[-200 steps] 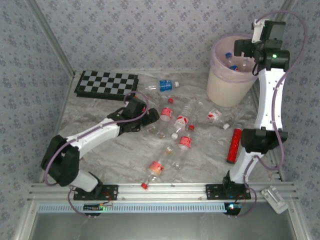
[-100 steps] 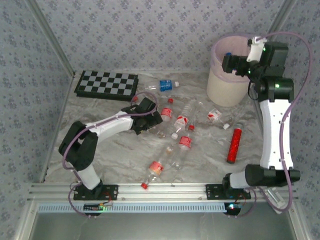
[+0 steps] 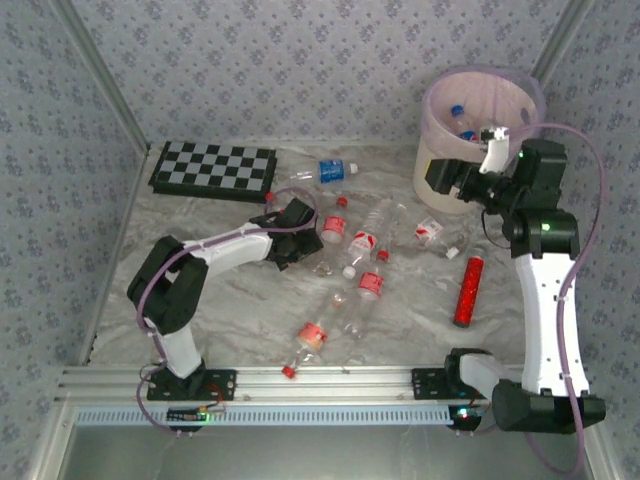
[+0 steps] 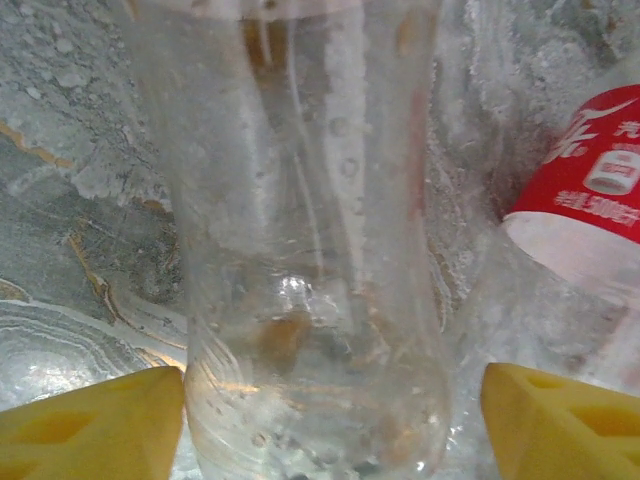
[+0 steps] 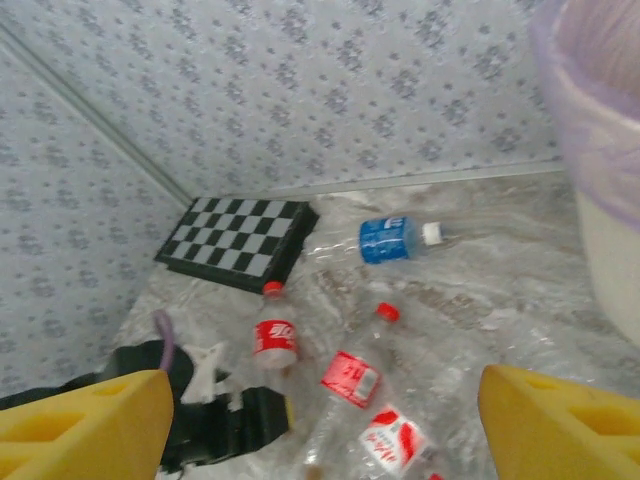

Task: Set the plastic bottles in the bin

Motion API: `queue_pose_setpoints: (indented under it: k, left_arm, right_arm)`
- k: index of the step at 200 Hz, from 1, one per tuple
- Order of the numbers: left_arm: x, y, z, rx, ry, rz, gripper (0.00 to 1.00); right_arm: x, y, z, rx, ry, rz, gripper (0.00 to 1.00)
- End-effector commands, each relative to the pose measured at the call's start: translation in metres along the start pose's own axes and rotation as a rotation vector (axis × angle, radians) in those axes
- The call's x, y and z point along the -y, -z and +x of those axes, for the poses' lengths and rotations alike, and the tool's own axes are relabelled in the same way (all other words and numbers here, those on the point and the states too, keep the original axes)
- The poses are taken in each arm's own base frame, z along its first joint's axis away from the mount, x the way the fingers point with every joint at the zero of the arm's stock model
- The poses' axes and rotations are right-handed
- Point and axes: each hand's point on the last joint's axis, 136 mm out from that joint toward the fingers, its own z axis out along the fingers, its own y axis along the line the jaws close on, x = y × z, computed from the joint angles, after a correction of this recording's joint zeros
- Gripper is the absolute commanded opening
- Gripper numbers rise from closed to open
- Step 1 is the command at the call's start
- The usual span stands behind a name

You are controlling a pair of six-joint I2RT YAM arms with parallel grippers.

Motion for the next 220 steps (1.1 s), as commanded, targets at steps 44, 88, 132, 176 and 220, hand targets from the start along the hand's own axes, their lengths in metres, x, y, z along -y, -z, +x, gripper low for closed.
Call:
queue_pose_setpoints:
  k: [44, 88, 132, 176, 220]
  left_arm:
    - [-0.007, -0.004, 0.002, -0.01, -0.028, -0.03, 0.61]
    - [0.003, 0.038, -0.013, 0.061, -0.124, -0.011, 0.46]
    - [0.033, 0.103, -0.026, 0.165, -0.308, 0.196, 0.21]
    - [0.066, 0.155, -0.008, 0.197, -0.418, 0.563, 0.0]
    - [0.087, 0.178, 0.017, 0.116, -0.492, 0.781, 0.0]
  right_arm:
    - [-0.014, 0.003, 0.021, -0.04, -0.055, -0.086, 0.77]
    - [-0.009, -0.014, 0.025, -0.061, -0.093, -0.091, 0.76]
    - [-0.009, -0.05, 0.038, -0.143, -0.126, -0.065, 0.74]
    - [-0.046, -0.109, 0.055, -0.234, -0.102, -0.177, 0.74]
    - [-0.085, -0.162, 0.082, -0.371, -0.115, -0.334, 0.91]
